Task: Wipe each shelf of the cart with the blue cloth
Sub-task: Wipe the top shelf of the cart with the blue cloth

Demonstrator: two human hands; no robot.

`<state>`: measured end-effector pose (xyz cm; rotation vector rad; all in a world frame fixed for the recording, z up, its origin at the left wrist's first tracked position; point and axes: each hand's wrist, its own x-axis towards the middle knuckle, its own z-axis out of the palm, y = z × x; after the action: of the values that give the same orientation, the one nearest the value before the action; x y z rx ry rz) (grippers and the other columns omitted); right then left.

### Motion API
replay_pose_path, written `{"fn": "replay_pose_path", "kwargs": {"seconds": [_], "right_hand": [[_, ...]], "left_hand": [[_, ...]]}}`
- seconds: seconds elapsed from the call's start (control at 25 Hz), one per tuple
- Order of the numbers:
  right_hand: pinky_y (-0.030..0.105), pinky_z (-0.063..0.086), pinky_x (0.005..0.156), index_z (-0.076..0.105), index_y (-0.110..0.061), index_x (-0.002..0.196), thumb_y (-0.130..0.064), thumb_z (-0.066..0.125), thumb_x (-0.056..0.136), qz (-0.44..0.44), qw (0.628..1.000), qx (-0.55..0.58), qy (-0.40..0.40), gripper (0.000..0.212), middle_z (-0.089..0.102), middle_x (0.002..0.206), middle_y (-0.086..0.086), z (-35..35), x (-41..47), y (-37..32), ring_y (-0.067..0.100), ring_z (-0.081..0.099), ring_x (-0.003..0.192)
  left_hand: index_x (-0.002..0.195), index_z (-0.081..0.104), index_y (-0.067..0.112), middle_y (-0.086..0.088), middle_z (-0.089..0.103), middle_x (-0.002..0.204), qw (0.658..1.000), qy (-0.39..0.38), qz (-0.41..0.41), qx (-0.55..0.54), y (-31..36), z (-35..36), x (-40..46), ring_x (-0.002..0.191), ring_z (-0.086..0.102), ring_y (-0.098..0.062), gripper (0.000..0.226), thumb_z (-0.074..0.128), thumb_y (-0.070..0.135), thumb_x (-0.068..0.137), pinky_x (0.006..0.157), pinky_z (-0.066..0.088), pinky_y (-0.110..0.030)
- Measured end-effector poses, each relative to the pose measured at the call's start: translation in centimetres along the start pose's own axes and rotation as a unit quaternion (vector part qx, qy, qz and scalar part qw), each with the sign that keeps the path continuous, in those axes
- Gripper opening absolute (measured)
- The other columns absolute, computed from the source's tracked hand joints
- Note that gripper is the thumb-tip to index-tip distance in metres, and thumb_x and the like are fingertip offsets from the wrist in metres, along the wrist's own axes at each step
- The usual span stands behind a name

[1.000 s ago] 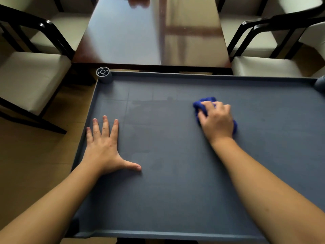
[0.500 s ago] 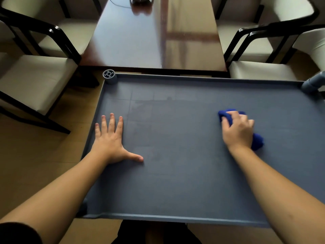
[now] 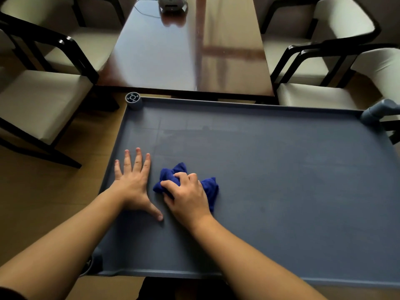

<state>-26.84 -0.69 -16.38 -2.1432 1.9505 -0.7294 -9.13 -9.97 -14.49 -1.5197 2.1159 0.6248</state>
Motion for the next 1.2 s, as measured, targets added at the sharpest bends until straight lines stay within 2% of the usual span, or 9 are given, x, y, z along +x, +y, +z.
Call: {"fn": "replay_pose_path", "kwargs": {"seconds": [0.2, 0.4, 0.48, 0.6, 0.72, 0.8, 0.88, 1.08, 1.2], "right_hand": [[0.038, 0.055, 0.067, 0.076, -0.026, 0.099, -0.03, 0.076, 0.073, 0.003, 0.999, -0.036, 0.019, 0.026, 0.07, 0.102, 0.011, -2.6, -2.3, 6.1, 0.035, 0.063, 0.08], [0.042, 0.055, 0.071, 0.075, -0.022, 0.104, -0.022, 0.082, 0.07, 0.089, 0.993, -0.069, 0.041, 0.034, 0.067, 0.1, 0.015, -7.2, -5.4, 13.9, 0.039, 0.058, 0.082], [0.043, 0.055, 0.072, 0.076, -0.019, 0.104, -0.016, 0.084, 0.071, 0.149, 0.981, -0.108, 0.054, 0.034, 0.065, 0.098, 0.018, -9.8, -7.3, 17.7, 0.041, 0.057, 0.082], [0.053, 0.053, 0.079, 0.074, -0.011, 0.108, -0.01, 0.082, 0.075, 0.286, 0.938, -0.175, 0.085, 0.034, 0.063, 0.101, 0.03, -14.6, -10.7, 24.5, 0.049, 0.057, 0.085], [0.055, 0.05, 0.087, 0.069, -0.011, 0.115, -0.016, 0.073, 0.085, 0.373, 0.901, -0.198, 0.1, 0.031, 0.061, 0.108, 0.032, -16.6, -11.5, 27.0, 0.052, 0.055, 0.089], [0.052, 0.05, 0.088, 0.068, -0.012, 0.116, -0.022, 0.068, 0.089, 0.364, 0.908, -0.17, 0.117, 0.028, 0.063, 0.109, 0.03, -15.4, -9.1, 25.2, 0.051, 0.056, 0.092], [0.048, 0.048, 0.087, 0.067, -0.014, 0.115, -0.025, 0.066, 0.091, 0.314, 0.935, -0.112, 0.12, 0.027, 0.065, 0.108, 0.027, -12.6, -4.8, 21.3, 0.049, 0.057, 0.094], [0.039, 0.042, 0.09, 0.068, -0.022, 0.115, -0.035, 0.063, 0.091, 0.14, 0.989, 0.041, 0.03, 0.028, 0.064, 0.107, 0.014, -3.0, 4.9, 6.1, 0.037, 0.056, 0.099], [0.04, 0.047, 0.082, 0.064, -0.024, 0.113, -0.041, 0.06, 0.09, 0.052, 0.998, 0.041, -0.014, 0.029, 0.059, 0.109, 0.009, 0.8, 6.4, -0.8, 0.032, 0.052, 0.096]], "left_hand": [[0.136, -0.054, 0.027, -0.009, -0.058, 0.15, 1.0, 0.012, 0.002, 0.006, 0.0, 0.1, 0.0, 0.134, -0.057, -0.036, 0.189, 0.052, 0.111, 0.004, 0.117, -0.025, -0.067], [0.133, -0.057, 0.033, -0.004, -0.058, 0.15, 1.0, 0.019, 0.003, 0.01, -0.1, 0.2, -0.4, 0.133, -0.059, -0.032, 0.185, 0.053, 0.112, 0.007, 0.117, -0.026, -0.065], [0.133, -0.056, 0.033, -0.004, -0.058, 0.15, 1.0, 0.023, 0.005, 0.01, 0.0, 0.2, -0.5, 0.133, -0.059, -0.032, 0.184, 0.053, 0.112, 0.008, 0.117, -0.025, -0.066], [0.133, -0.056, 0.034, -0.004, -0.057, 0.15, 1.0, 0.027, 0.005, 0.005, -0.1, 0.3, -0.5, 0.133, -0.059, -0.031, 0.183, 0.053, 0.112, 0.008, 0.118, -0.024, -0.067], [0.135, -0.054, 0.034, -0.004, -0.054, 0.154, 1.0, 0.027, 0.006, -0.009, -0.1, 0.1, -0.5, 0.134, -0.059, -0.032, 0.183, 0.054, 0.112, 0.008, 0.118, -0.024, -0.067], [0.141, -0.049, 0.032, -0.005, -0.051, 0.157, 0.999, 0.029, 0.007, -0.019, -0.1, 0.2, -0.7, 0.135, -0.057, -0.033, 0.186, 0.055, 0.111, 0.008, 0.118, -0.024, -0.066], [0.149, -0.042, 0.028, -0.007, -0.047, 0.16, 0.999, 0.032, 0.008, -0.019, 0.0, 0.1, -0.9, 0.138, -0.054, -0.035, 0.19, 0.055, 0.111, 0.008, 0.119, -0.023, -0.065], [0.158, -0.029, 0.018, -0.01, -0.034, 0.167, 0.997, 0.062, -0.017, -0.033, 0.1, 1.4, -1.8, 0.148, -0.04, -0.038, 0.192, 0.048, 0.113, 0.01, 0.125, -0.016, -0.058], [0.158, -0.027, 0.014, -0.011, -0.033, 0.168, 0.995, 0.085, -0.027, -0.032, -0.2, 2.4, -2.4, 0.149, -0.038, -0.038, 0.189, 0.045, 0.114, 0.015, 0.126, -0.015, -0.056]]}}
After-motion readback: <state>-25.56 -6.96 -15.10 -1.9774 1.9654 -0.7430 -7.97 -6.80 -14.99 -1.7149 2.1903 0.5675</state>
